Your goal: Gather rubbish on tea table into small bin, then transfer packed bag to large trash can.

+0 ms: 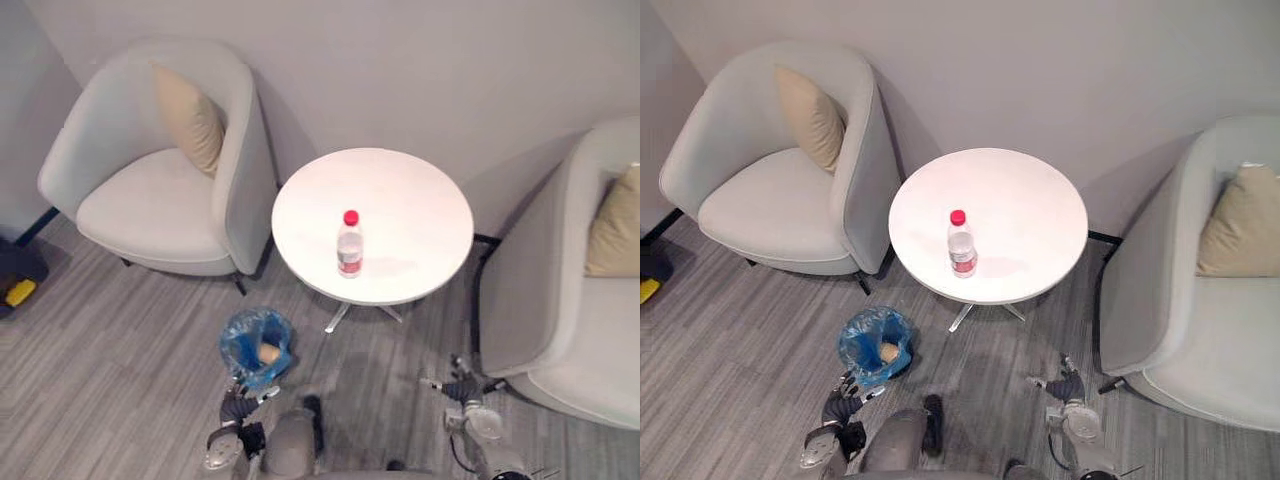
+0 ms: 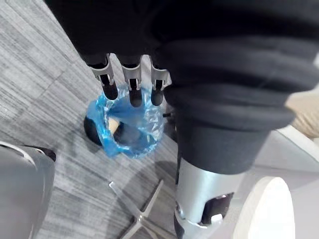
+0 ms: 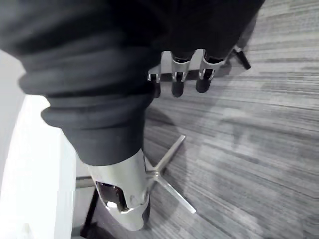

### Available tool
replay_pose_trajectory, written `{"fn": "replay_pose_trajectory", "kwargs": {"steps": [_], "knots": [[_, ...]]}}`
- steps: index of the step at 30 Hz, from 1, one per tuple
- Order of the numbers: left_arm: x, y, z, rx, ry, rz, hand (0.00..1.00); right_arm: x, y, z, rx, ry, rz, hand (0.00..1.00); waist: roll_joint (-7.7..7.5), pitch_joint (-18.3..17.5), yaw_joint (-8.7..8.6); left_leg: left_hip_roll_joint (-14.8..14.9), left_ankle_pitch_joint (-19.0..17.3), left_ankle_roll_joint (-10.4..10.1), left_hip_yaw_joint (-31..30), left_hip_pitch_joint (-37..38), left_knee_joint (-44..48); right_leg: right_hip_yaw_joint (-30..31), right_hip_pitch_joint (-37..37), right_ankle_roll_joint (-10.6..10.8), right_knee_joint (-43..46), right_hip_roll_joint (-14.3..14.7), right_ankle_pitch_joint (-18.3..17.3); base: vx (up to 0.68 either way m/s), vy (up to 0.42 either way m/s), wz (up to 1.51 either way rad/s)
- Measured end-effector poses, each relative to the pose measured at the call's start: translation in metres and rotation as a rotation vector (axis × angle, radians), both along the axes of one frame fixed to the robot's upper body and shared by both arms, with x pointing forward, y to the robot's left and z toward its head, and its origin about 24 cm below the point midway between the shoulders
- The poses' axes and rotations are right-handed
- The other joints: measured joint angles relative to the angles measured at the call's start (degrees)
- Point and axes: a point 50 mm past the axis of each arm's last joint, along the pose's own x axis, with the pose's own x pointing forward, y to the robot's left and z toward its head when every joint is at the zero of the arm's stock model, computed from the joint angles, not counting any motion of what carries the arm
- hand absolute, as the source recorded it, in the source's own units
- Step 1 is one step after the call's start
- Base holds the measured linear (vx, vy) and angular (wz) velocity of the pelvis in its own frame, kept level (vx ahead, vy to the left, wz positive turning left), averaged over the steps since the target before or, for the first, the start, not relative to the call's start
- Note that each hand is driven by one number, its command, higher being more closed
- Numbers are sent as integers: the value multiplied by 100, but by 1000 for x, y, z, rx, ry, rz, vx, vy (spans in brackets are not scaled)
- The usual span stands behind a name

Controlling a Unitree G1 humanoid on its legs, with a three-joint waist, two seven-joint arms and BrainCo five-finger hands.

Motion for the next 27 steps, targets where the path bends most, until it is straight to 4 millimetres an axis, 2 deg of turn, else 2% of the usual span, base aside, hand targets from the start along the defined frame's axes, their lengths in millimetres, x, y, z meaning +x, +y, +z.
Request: {"fn": "replay_pose_trajectory", "kwargs": {"steps": [2,4,5,7,8,9,10,11,12,13,14,15,17,19,24,27], "knots": [[-7,1,-3,4,24,-2,0,-1,1,0,0,1,-6,0,-62,36,8,-127,-366,90,41,138,253,78,-63,72,661,-212,-194,204,115,-1],[-18,5,-6,17,57,-9,0,2,6,2,-11,-15,23,0,-50,44,-10,-163,-563,171,83,570,211,485,-699,9,2480,-351,-70,226,147,-7],[-17,9,-5,39,63,-35,0,3,10,5,-18,-30,45,0,-64,51,-55,-189,-673,192,-5,765,210,760,-1021,-20,3326,-298,-28,261,108,29],[-17,14,-4,62,65,-51,0,5,11,10,-22,-59,51,0,-42,58,-113,-198,-709,191,-117,960,179,965,-1246,55,3516,-145,-286,214,33,42],[-16,19,-3,77,64,-50,0,12,14,17,-25,-101,64,0,-102,21,-183,-202,-683,220,-184,1060,135,1040,-1395,58,3212,2,-414,213,-19,46],[-15,22,-1,87,59,-53,0,20,15,26,-34,-156,72,0,-175,-24,-196,-216,-685,207,-237,1088,129,1158,-1479,7,2443,188,-403,246,-49,46],[-14,22,-1,88,55,-54,0,22,15,30,-42,-175,74,0,-210,-41,-201,-258,-683,204,-281,1087,136,1190,-1500,-17,2100,225,-364,164,-41,39],[-14,22,-1,89,54,-55,0,24,15,33,-54,-192,74,0,-259,-65,-203,-323,-681,195,-340,1078,141,1202,-1492,-124,1700,231,-133,205,-83,50],[-13,22,-1,88,55,-56,0,28,14,39,-74,-226,82,0,-387,-96,-199,-491,-701,160,-468,1116,139,1264,-1494,-132,1208,218,381,202,-98,54],[-15,14,-4,63,59,-55,0,30,11,42,-86,-239,86,0,-246,-154,-198,-457,-668,79,-573,1144,49,1222,-1395,-167,1025,252,466,234,-115,40],[-17,10,-5,51,61,-51,0,31,12,45,-89,-256,95,0,-167,-202,-159,-427,-663,72,-603,1151,-57,1224,-1347,-155,830,297,509,195,-86,12],[-21,7,-7,41,71,-43,0,38,22,56,-97,-310,150,0,-55,-223,-163,-353,-599,-15,-662,1151,-259,1150,-1203,-218,415,355,734,154,-70,-1],[-24,7,-8,41,79,-41,0,40,32,68,-101,-378,196,0,-39,-235,-181,-291,-511,-80,-774,1152,-451,1064,-1046,-259,-21,434,946,118,-81,9],[-24,6,-8,38,80,-43,0,42,33,76,-119,-418,210,0,-68,-232,-183,-256,-452,-107,-860,1264,-605,960,-843,-308,-310,482,1048,73,-87,20],[-23,5,-9,39,82,-55,0,44,36,81,-153,-438,281,0,-81,-256,-239,-289,-294,-130,-1072,1426,-877,767,-589,-340,-595,486,1135,12,-61,20],[-30,4,-14,40,118,-60,0,43,44,80,-173,-428,367,0,-82,-257,-293,-307,-189,-127,-1112,1418,-991,729,-577,-341,-695,489,1202,-40,-23,11]]}}
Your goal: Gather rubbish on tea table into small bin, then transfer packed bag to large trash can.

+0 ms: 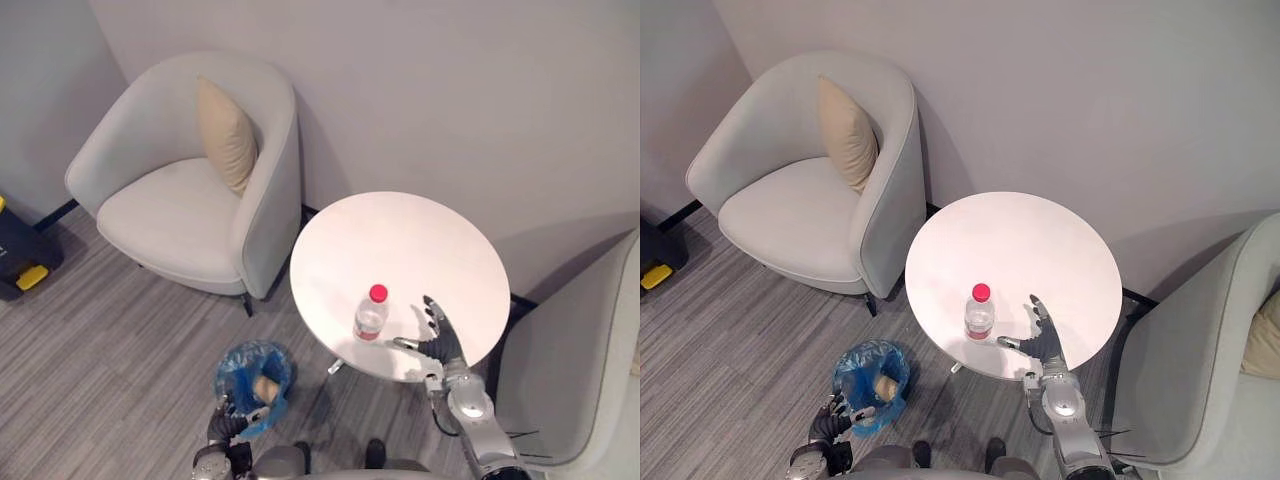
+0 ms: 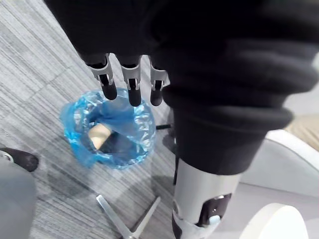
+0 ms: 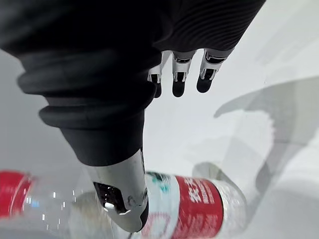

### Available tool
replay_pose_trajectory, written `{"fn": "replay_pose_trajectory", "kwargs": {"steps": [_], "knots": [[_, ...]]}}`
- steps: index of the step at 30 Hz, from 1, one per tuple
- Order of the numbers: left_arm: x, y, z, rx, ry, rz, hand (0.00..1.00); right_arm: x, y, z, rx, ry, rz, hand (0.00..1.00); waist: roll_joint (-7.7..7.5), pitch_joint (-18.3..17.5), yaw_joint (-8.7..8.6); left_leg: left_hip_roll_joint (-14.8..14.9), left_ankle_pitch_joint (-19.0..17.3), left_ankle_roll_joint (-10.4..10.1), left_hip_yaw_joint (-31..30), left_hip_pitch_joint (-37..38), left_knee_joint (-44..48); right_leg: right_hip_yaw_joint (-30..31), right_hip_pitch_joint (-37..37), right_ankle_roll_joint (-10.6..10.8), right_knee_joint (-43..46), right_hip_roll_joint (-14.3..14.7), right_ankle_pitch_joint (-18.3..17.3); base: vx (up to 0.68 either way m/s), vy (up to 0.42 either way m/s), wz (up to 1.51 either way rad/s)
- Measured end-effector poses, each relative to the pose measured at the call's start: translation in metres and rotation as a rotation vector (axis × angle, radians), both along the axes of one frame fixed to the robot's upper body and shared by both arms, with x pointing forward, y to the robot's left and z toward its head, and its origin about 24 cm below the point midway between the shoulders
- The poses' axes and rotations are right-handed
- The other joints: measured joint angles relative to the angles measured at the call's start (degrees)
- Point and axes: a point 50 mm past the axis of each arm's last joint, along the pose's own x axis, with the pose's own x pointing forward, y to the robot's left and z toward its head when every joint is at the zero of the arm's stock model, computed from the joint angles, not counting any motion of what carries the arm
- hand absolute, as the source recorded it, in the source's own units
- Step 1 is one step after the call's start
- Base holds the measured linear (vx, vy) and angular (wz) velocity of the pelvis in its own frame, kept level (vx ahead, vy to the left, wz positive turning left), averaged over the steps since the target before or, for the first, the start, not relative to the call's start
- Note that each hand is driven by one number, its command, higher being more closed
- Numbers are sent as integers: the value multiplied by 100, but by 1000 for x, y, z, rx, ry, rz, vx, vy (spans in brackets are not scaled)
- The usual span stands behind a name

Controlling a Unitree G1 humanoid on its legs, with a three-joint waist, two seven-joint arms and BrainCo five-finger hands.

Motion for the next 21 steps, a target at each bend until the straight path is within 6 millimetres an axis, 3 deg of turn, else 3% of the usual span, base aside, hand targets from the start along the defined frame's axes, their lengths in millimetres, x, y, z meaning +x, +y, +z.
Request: {"fn": "replay_pose_trajectory", "kwargs": {"steps": [8,14,17,19,20,21], "knots": [[1,-2,0,8,5,-41,0,4,12,1,-35,-10,76,0,2,1,-14,-41,256,-65,-157,75,-347,-120,64,-25,-182,-26,154,-76,-24,9],[3,-1,1,14,-14,-42,0,21,16,-2,-67,-1,85,0,14,14,9,-76,415,-112,-330,-162,-487,-287,-132,5,-264,-96,188,-67,-6,16],[4,2,2,24,-21,-39,0,45,19,10,-68,-55,57,0,71,150,67,-87,466,-123,-411,-330,-457,-370,-237,-4,-277,-99,269,-39,-9,14],[4,1,2,20,-23,-35,0,73,19,29,-74,-121,23,0,197,398,276,-97,511,-109,-514,-500,-358,-442,-353,-33,-253,-97,291,-31,-9,18],[5,0,3,18,-26,-33,0,79,19,34,-74,-140,12,0,212,448,301,-99,528,-113,-532,-552,-359,-455,-399,-39,-244,-97,297,-21,-17,27],[6,0,4,16,-34,-33,0,93,20,48,-67,-185,-8,100,265,611,297,-119,578,-98,-641,-641,-346,-564,-446,-46,-219,-103,303,-23,-18,26]]}}
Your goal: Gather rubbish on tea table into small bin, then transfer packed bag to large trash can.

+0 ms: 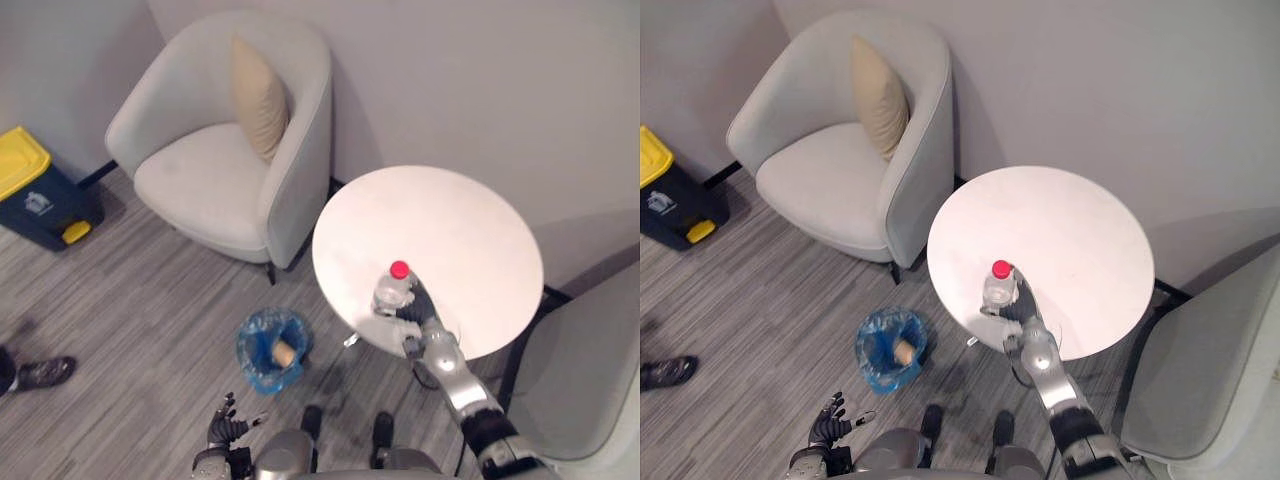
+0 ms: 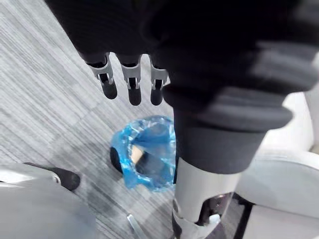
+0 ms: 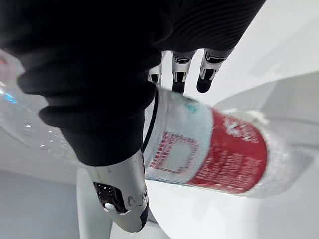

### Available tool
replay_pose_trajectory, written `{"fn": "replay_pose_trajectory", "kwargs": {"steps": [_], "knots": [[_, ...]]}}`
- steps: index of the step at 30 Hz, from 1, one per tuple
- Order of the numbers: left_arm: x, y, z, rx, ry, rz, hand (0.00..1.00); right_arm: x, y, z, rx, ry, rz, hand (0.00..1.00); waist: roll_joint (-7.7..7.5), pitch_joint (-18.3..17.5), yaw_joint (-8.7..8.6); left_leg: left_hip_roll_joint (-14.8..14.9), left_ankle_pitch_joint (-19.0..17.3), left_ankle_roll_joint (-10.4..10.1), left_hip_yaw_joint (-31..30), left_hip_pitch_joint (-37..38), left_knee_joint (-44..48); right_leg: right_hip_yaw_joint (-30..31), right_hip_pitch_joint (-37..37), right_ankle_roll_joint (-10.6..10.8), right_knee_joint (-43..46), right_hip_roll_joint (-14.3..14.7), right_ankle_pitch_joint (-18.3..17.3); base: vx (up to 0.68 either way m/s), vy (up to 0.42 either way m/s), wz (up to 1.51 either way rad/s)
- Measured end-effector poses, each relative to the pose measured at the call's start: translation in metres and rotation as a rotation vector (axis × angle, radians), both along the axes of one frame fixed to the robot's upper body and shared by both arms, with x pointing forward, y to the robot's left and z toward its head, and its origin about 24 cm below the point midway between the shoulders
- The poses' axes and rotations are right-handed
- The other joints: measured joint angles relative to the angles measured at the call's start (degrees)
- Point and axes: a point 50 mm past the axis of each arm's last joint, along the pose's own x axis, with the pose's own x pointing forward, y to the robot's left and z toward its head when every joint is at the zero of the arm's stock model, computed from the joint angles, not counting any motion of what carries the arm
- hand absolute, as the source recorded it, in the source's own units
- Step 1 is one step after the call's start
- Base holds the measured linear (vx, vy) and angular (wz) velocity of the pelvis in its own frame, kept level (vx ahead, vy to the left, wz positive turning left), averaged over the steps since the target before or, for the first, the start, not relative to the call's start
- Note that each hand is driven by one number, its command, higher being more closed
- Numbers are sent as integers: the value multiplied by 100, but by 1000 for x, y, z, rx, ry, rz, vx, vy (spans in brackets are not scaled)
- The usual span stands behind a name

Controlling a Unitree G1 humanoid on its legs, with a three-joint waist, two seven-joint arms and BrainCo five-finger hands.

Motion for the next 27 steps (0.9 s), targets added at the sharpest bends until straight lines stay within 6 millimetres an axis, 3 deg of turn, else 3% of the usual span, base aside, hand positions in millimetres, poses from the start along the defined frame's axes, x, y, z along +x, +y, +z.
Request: {"fn": "replay_pose_trajectory", "kwargs": {"steps": [5,7,14,20,27], "knots": [[5,-2,3,-13,-40,14,0,41,0,52,17,-138,-21,100,73,427,216,5,16,4,-3,-251,177,-7,-260,-15,196,4,-4,-5,-3,5],[5,-2,4,-19,-43,24,0,49,-1,65,5,-167,-18,100,80,528,272,-6,16,4,5,-288,187,7,-324,-24,268,4,-22,-17,2,0],[5,-1,4,-9,-44,44,0,50,5,69,2,-175,14,100,77,656,307,-29,-5,27,1,-388,291,7,-413,-58,365,-13,-55,-9,1,0],[5,0,4,-8,-50,44,0,26,17,94,69,-340,86,100,73,672,284,7,-4,24,-1,-312,183,-3,-375,-72,358,-15,-77,-5,0,0],[2,4,4,1,-40,48,0,-18,28,74,156,-341,139,100,-53,492,96,-6,18,-1,-392,-71,52,-388,-51,-86,372,-26,-299,57,-37,28]]}}
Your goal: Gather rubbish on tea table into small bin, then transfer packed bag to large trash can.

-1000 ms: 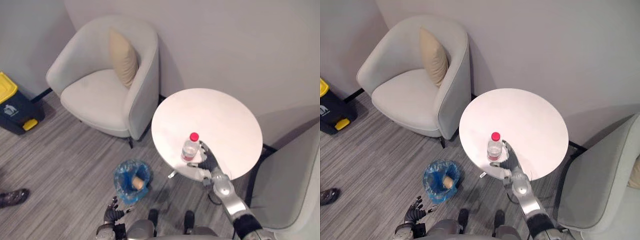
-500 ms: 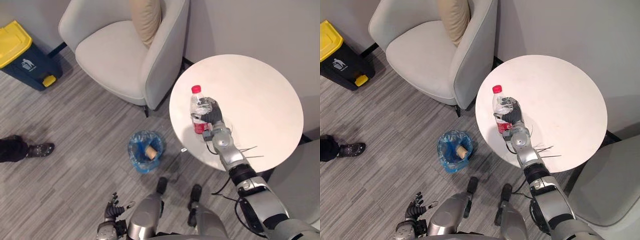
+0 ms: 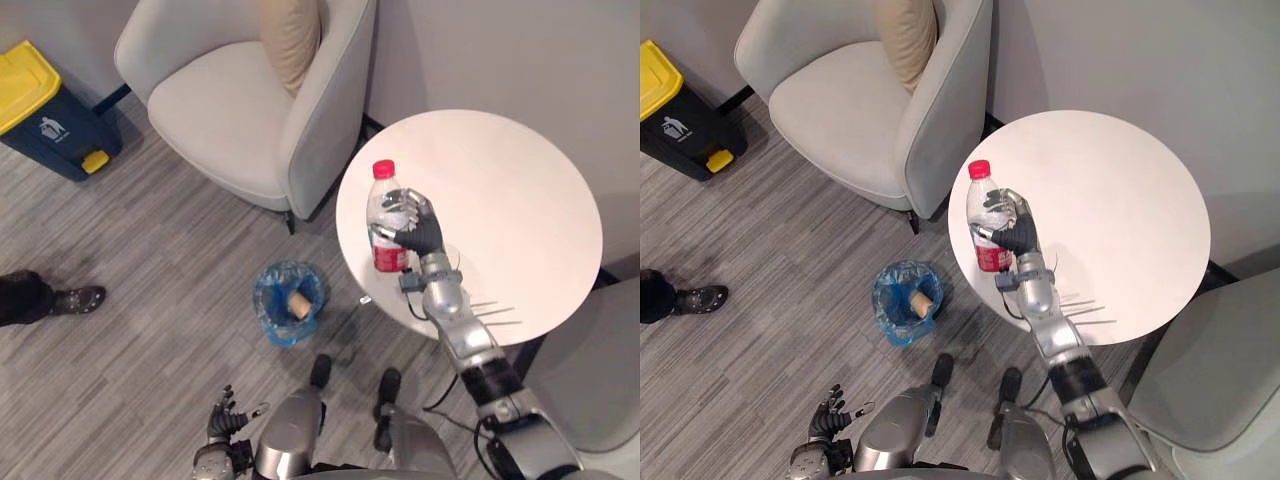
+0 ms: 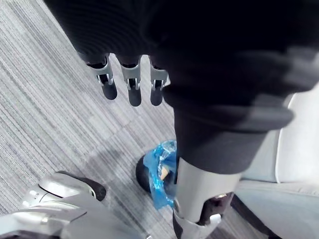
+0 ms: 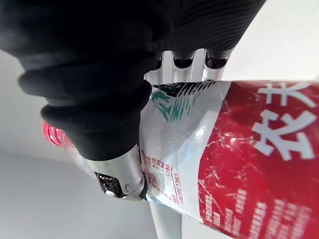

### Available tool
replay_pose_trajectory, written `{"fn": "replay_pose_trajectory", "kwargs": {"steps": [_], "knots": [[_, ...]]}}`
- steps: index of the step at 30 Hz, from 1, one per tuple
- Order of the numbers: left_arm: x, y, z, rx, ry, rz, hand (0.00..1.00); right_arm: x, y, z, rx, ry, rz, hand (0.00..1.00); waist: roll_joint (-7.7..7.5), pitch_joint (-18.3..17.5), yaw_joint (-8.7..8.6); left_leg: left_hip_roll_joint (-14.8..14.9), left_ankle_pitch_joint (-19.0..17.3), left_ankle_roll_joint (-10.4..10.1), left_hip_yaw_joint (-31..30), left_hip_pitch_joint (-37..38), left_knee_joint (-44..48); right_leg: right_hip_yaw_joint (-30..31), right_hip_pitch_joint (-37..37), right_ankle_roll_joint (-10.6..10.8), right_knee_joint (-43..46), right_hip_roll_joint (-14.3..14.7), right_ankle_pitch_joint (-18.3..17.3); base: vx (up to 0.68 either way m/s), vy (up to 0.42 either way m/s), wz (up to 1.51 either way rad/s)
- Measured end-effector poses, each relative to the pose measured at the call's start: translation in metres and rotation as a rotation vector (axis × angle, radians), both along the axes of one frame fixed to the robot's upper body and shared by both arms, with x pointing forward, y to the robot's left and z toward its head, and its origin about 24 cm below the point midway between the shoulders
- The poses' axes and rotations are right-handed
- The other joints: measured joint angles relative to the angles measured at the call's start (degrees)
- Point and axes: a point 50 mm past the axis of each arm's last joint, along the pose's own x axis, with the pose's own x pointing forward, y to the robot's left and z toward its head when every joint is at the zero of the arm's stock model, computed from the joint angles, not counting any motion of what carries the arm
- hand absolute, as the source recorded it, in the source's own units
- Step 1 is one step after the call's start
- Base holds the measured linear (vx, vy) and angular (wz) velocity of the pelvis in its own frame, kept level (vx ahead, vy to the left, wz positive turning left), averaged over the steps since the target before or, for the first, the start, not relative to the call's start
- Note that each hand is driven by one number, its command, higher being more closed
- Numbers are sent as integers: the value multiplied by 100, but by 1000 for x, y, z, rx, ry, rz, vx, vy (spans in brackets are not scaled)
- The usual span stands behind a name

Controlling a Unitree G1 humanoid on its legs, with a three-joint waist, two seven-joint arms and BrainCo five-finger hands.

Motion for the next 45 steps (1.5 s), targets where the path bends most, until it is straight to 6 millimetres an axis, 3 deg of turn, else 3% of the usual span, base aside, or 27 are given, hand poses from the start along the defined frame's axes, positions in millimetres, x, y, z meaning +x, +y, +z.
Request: {"fn": "replay_pose_trajectory", "kwargs": {"steps": [3,5,6,7,9,13,16,17,18,19,20,21,24,25,26,27,28,30,31,35,39,40,45], "knots": [[2,-2,0,-1,-1,-11,0,-11,-1,-14,-38,40,2,100,-5,-202,-68,-51,160,-51,-300,-18,-120,-520,135,6,41,-73,-161,63,-41,80],[1,-2,0,-1,0,-11,0,-13,7,-15,-58,36,23,100,3,-247,-94,-52,252,94,471,-57,-107,-812,206,7,223,-214,-300,-12,10,76],[1,-5,-1,-10,3,-11,0,-14,10,-16,-71,33,29,100,78,-345,-111,80,37,365,1075,-97,-82,-952,207,5,290,-218,-330,-49,52,47],[3,-7,-1,-14,0,-11,0,-14,13,-16,-84,27,35,100,79,-409,-85,290,-126,379,1812,-102,-38,-1023,220,30,350,-278,-358,-38,47,48],[3,-9,-2,-9,9,-28,0,-15,21,-16,-104,22,61,100,131,-494,-125,439,-130,367,2417,-29,52,-1207,357,164,433,-383,-469,33,47,51],[-3,-10,-7,1,50,-64,0,-20,37,-19,-134,25,132,100,66,-717,-92,216,-126,341,2271,69,127,-1312,456,377,695,-648,-665,68,120,33],[-6,-8,-8,16,67,-80,0,-22,43,-31,-141,78,157,100,28,-707,-84,-59,-488,424,2143,165,545,-1346,455,526,1612,-1140,-1128,53,127,28],[-8,-7,-9,23,76,-91,0,-23,46,-39,-156,113,176,100,11,-695,-85,-149,-671,507,2091,181,740,-1218,316,400,2264,-1337,-1261,5,108,30],[-10,-5,-9,33,86,-108,0,-24,49,-46,-171,139,191,100,10,-689,-131,-200,-778,585,1967,201,890,-886,-45,15,3133,-1477,-1202,34,125,38],[-11,-4,-9,41,91,-120,0,-25,50,-49,-177,148,198,100,9,-663,-147,-200,-821,611,1888,190,969,-620,-287,-96,3521,-1464,-1266,50,68,56],[-10,-4,-9,45,92,-131,0,-26,53,-51,-186,155,213,100,-17,-577,-222,-199,-891,627,1640,145,1119,-78,-598,-24,3841,-1223,-1450,72,22,76],[-9,-1,-8,53,92,-131,0,-27,56,-51,-196,158,232,100,-31,-517,-280,-199,-904,642,1428,39,1203,346,-871,42,3755,-919,-1537,55,-7,85],[0,6,-4,78,69,-144,0,-22,55,-50,-227,149,233,100,-88,-355,-313,-270,-928,574,1000,-217,1376,962,-1274,178,2897,-421,-1472,50,-51,100],[5,7,-3,85,56,-153,0,-18,54,-46,-245,131,233,100,-109,-256,-339,-364,-958,483,874,-415,1597,986,-1364,234,2611,-433,-1323,25,-80,121],[14,8,1,96,29,-157,0,-9,55,-37,-270,95,237,100,-190,-104,-391,-548,-1087,447,760,-732,2133,950,-1545,211,2436,-533,-885,18,-85,111],[21,7,3,94,11,-161,0,-2,55,-30,-289,71,236,100,-154,19,-414,-573,-1187,413,749,-935,2434,991,-1663,295,2586,-542,-721,-24,-114,93],[38,-3,9,80,-38,-180,0,20,50,-15,-358,27,215,100,107,265,-374,-500,-1289,330,739,-1463,2887,895,-2074,244,2879,-505,-764,-42,-93,47],[54,-9,15,73,-91,-186,0,40,46,-1,-438,-7,186,100,240,424,-227,-447,-1302,307,725,-1972,3027,867,-2555,208,3003,-455,-751,-55,-94,19],[63,-11,19,75,-118,-178,0,49,42,6,-488,-18,176,100,256,578,-155,-425,-1316,280,677,-2163,3131,818,-2720,165,3093,-432,-760,-43,-83,14],[88,-19,28,68,-177,-172,0,63,23,12,-568,-18,98,100,272,630,-80,-403,-1384,173,499,-2894,3578,610,-3315,48,3466,-433,-863,-71,-45,28],[132,-36,57,37,-327,-131,0,78,7,35,-622,-78,-17,100,291,655,15,-549,-1466,48,411,-4034,4146,530,-4455,-14,4278,-644,-1124,-142,-16,31],[135,-38,59,33,-341,-126,0,78,7,37,-620,-83,-22,100,293,660,21,-561,-1468,45,406,-4113,4185,520,-4535,-27,4328,-664,-1142,-132,-32,31],[177,-62,109,-73,-571,-31,0,83,6,93,-505,-268,-149,100,278,1017,41,-601,-1495,-41,344,-5537,4930,355,-5900,-150,5245,-870,-1489,-116,-60,34]]}}
